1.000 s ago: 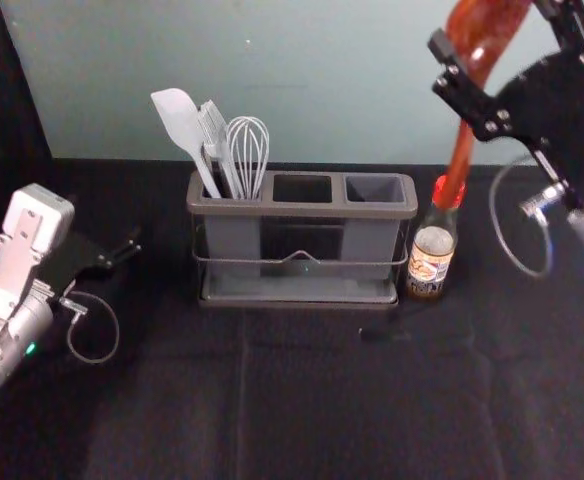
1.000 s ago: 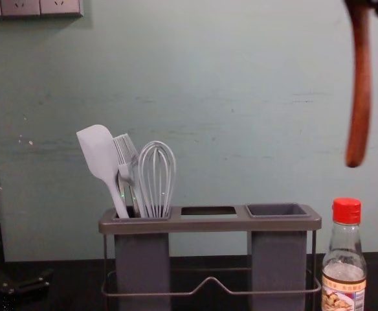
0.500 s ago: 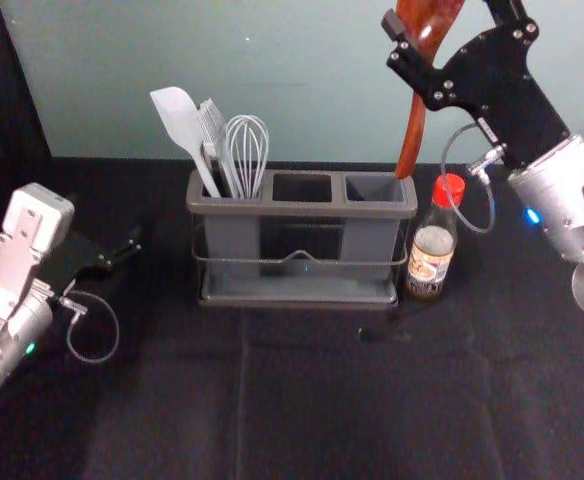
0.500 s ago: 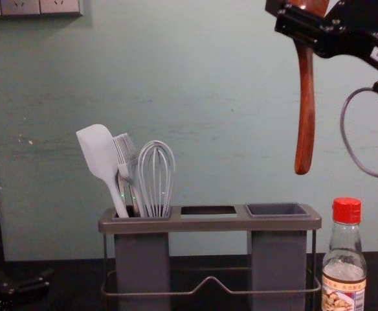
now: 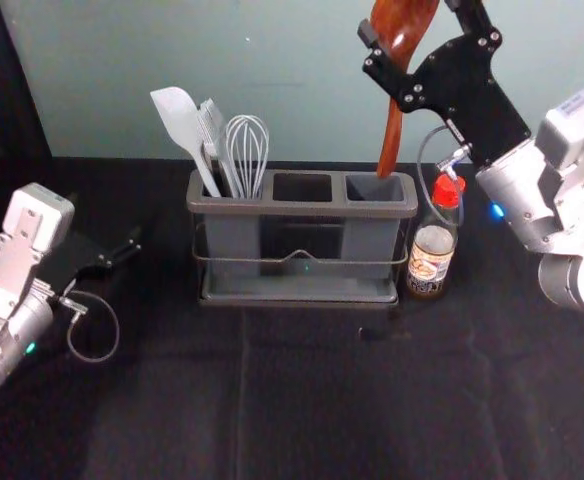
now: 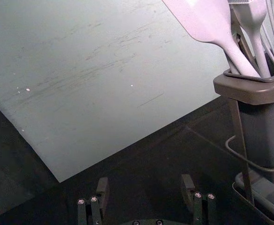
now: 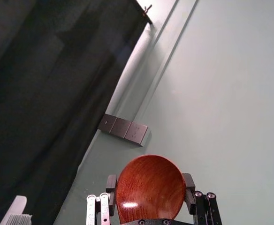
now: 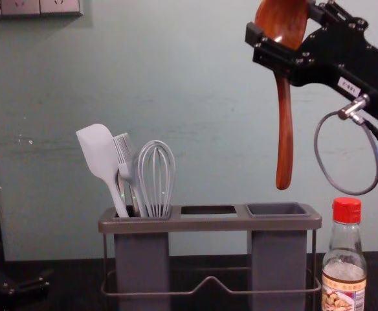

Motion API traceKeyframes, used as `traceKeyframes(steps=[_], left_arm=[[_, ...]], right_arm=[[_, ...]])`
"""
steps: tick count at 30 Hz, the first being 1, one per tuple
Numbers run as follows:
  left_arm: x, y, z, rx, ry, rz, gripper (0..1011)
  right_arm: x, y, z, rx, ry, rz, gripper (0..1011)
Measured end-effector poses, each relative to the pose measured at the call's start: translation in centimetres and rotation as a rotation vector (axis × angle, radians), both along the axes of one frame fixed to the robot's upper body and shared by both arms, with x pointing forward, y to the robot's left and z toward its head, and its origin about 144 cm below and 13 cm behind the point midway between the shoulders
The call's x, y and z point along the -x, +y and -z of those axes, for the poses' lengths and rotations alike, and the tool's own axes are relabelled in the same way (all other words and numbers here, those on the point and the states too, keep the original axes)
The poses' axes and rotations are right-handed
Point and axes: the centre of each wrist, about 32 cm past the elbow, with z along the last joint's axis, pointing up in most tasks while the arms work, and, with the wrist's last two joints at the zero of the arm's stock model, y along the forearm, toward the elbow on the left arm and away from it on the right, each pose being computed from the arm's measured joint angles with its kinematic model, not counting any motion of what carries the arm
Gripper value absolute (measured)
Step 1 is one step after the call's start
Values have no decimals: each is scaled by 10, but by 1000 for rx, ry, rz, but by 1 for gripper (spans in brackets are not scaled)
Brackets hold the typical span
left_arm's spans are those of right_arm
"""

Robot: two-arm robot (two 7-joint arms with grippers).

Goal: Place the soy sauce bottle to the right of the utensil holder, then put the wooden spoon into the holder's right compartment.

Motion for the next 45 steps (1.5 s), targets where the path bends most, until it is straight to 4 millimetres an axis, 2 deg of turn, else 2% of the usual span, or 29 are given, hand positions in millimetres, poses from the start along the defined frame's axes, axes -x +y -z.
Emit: traceKeyframes(steps=[14,45], left_arm=[[0,0,0,0,0,0,1005],[0,0,0,0,0,0,1005]], right_arm=[[-7,8,19,7,21,18,849],[3,5,58,27,81,39,849]])
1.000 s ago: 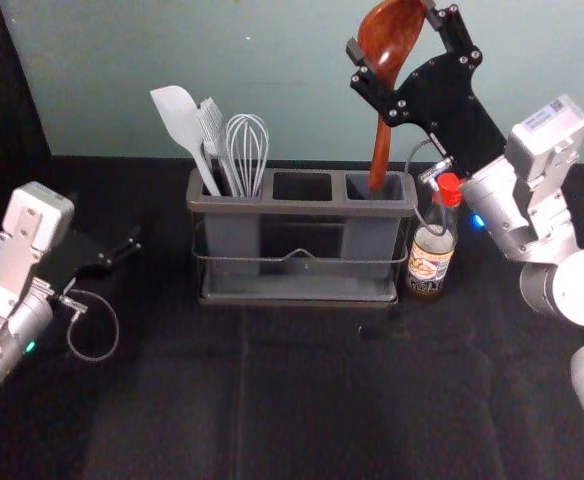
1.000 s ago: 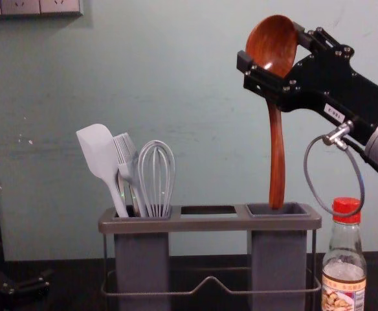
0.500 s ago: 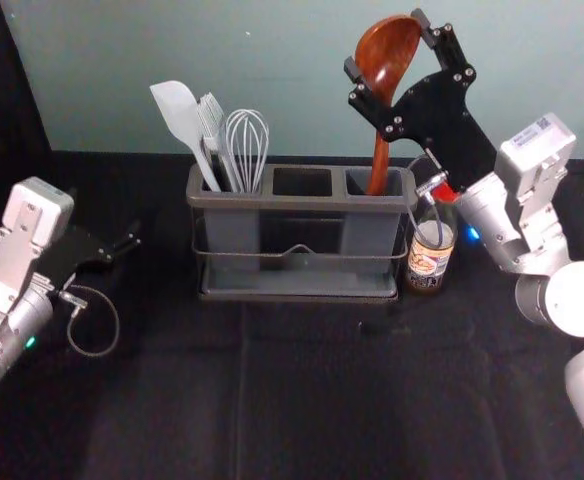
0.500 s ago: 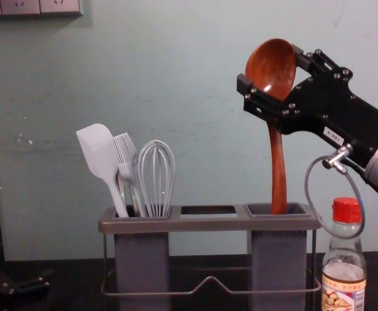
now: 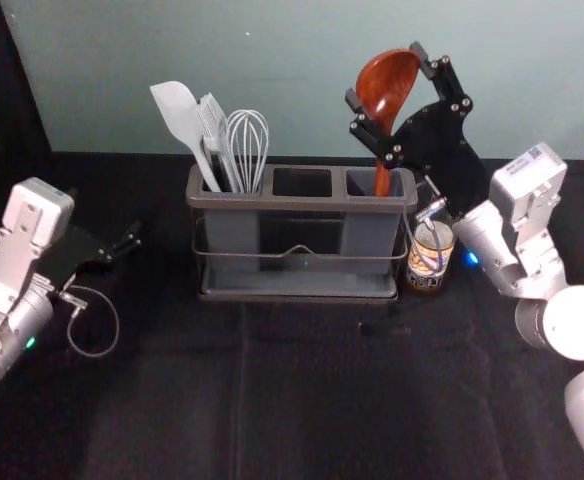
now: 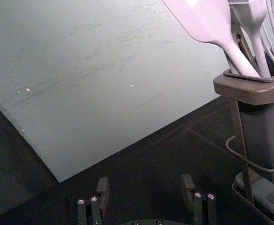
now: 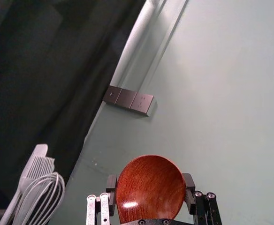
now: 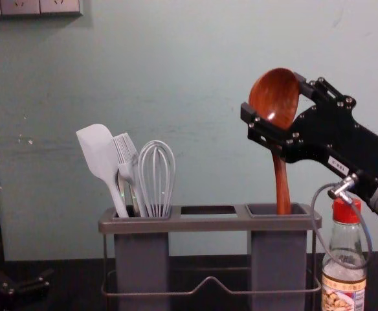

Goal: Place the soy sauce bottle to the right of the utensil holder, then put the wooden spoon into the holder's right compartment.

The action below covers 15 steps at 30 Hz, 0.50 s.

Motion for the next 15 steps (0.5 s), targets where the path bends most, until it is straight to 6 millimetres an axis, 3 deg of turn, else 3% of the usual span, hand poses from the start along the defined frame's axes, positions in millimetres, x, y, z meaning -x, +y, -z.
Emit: traceKeyframes(steps=[15], left_arm=[[0,0,0,0,0,0,1005]], right_arm=[[11,-1,21,8,44,5,849]])
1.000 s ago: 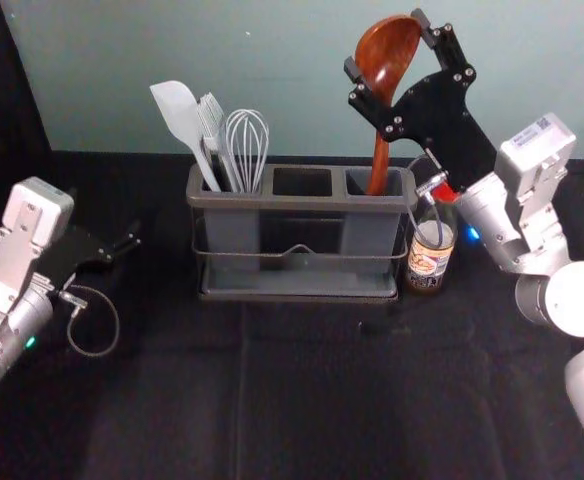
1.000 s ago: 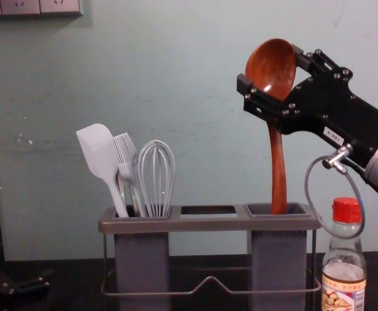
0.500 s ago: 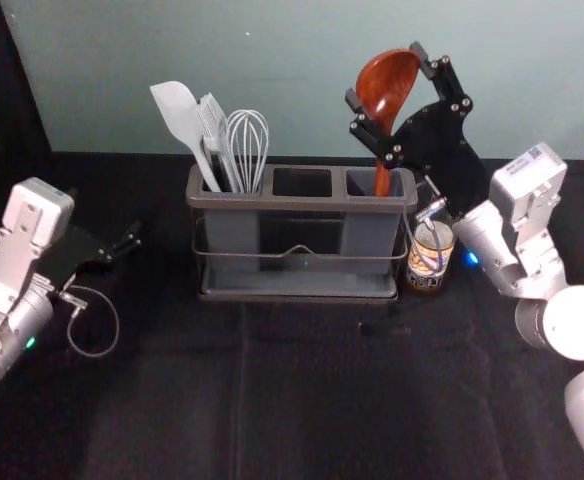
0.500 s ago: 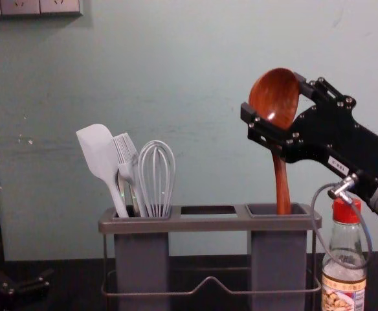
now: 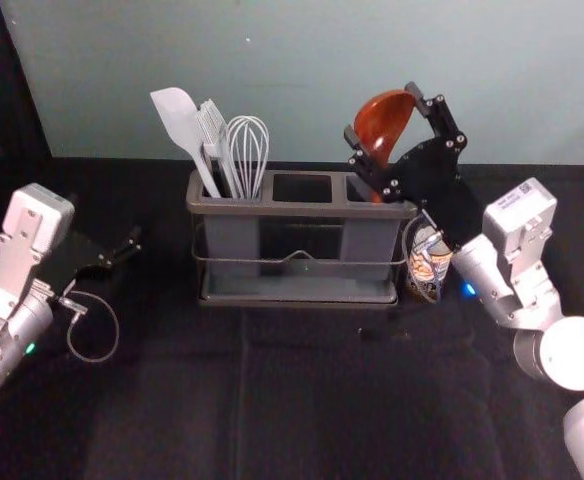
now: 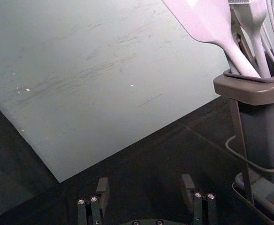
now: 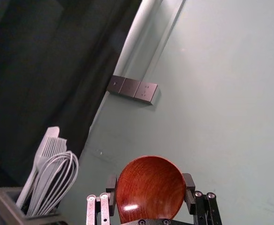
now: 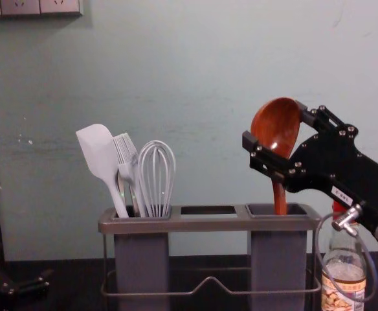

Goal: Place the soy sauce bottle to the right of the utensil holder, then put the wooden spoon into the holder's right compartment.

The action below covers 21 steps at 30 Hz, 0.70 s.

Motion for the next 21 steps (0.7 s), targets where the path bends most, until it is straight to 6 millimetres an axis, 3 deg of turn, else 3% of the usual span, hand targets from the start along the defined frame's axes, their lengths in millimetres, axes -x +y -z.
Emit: traceKeyframes(steps=[16,21], left_arm=[[0,0,0,0,0,0,1005],[0,0,0,0,0,0,1005]], right_arm=[[9,1,13,3,24,-5,853],[11,0,14,-1,25,-3,958]])
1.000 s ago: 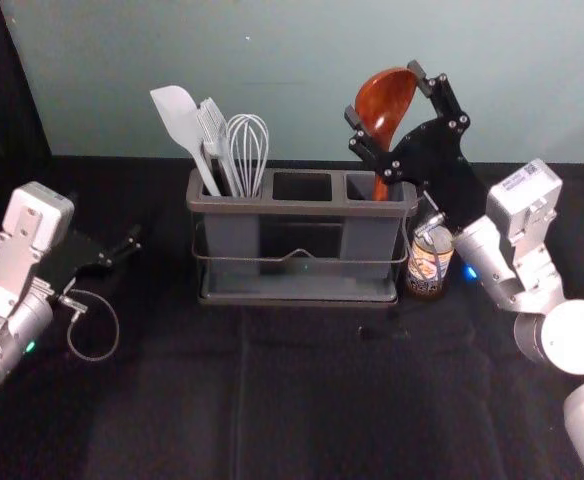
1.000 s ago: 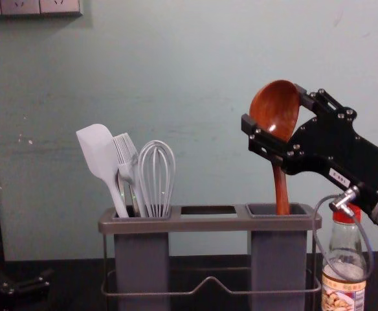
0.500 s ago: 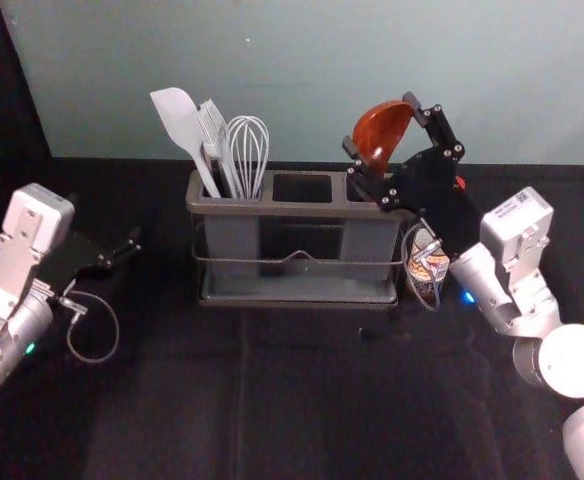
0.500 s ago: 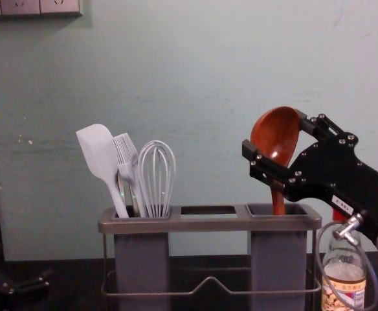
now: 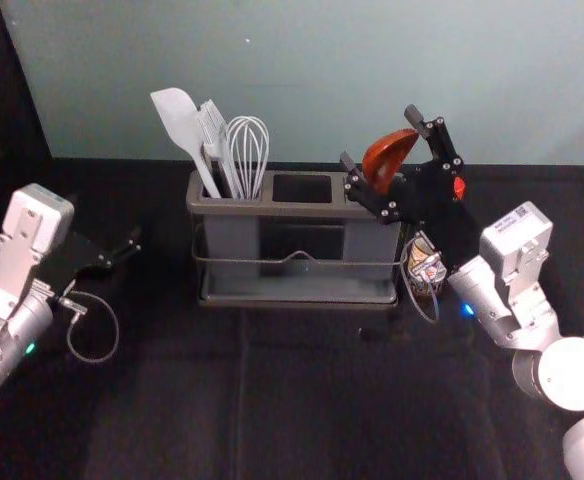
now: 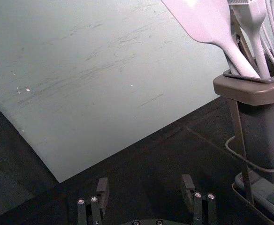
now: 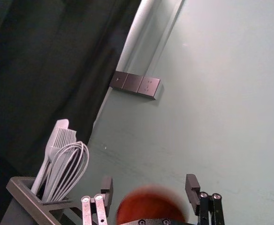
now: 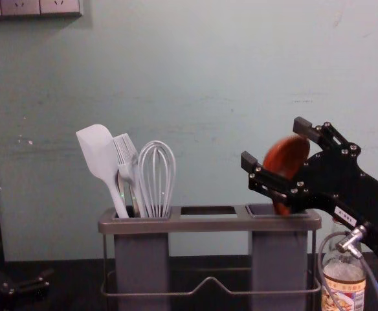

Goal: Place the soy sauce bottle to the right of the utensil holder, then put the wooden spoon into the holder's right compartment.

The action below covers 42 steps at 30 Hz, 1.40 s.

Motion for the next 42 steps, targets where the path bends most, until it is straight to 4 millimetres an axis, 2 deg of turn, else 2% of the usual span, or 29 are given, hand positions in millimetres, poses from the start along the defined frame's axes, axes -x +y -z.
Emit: traceKeyframes(steps=[3,11,17,24,33,39,42], left_arm=[[0,0,0,0,0,0,1005],[0,0,0,0,0,0,1005],[0,0,0,0,0,0,1005],[0,0,0,0,0,0,1005],[0,0,0,0,0,0,1005],[0,0,0,0,0,0,1005],[0,0,0,0,0,0,1005]], right_arm=[[0,0,-1,-2,-5,2,1003],[-1,2,-13,-22,-39,6,1002],[9,1,-26,-38,-62,10,1002],[40,-15,-34,-64,-59,59,1002],[95,-51,-39,-36,24,239,1000],[119,-71,-38,-27,104,404,1002],[123,-76,-36,-12,145,454,1002]])
